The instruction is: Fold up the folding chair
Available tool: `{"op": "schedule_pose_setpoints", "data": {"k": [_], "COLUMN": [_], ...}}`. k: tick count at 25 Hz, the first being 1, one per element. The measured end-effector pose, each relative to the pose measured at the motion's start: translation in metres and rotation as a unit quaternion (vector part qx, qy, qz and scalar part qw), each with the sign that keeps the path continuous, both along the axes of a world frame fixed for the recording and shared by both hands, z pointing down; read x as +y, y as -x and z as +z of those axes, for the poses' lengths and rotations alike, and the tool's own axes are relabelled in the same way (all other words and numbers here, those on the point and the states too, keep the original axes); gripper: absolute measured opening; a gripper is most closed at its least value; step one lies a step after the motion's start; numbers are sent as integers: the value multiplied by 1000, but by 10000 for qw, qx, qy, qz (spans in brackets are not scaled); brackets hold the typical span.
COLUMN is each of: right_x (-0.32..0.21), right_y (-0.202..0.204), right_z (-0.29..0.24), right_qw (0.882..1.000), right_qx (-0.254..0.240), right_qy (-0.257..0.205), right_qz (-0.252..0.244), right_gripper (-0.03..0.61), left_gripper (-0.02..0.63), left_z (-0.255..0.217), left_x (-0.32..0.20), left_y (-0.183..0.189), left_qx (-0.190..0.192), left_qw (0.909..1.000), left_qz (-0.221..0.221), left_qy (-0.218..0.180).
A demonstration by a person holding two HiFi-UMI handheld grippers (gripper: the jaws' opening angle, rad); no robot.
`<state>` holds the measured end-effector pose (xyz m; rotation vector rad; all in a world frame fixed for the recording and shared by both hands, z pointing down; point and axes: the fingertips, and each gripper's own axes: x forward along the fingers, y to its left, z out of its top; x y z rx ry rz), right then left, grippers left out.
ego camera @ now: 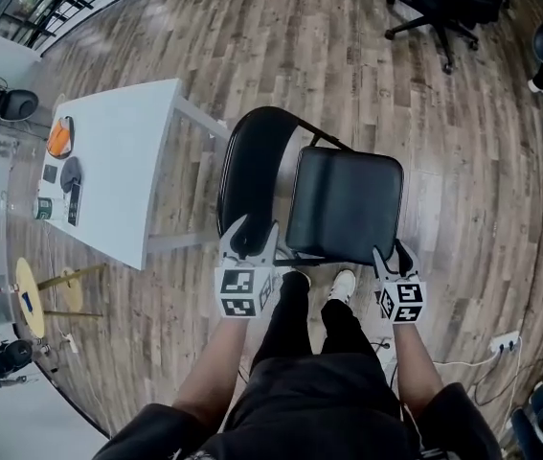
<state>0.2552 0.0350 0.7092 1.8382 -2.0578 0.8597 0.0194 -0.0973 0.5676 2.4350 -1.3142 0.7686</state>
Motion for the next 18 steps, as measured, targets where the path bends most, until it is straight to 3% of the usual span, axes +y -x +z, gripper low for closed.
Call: {"op": "schedule_pose_setpoints", "data": {"k": [4,8,13,18], "right_x": [9,27,45,46], "right_y": [-11,-26,-38,-54], "right_z": [55,116,195,251], "right_qw": [9950,9817,9609,9334], "right_qx": [-756,-1396,-2021,-2779], "right_qy": [581,1190,1808,2164], "right_qz": [280,519,566,688], "right_gripper": [310,339,357,367], "left_gripper": [271,310,321,322], "left_z": [1,17,43,66], "left_x": [-25,-44,-55,-62], "left_y": [34,68,87,75], "left_qx": [-359,-520,-383,261], "left_qw": [9988,9967,9944,9883], "left_qz": [-330,-544,-362,-68], "left_qy": [-72,297,920,1504]}}
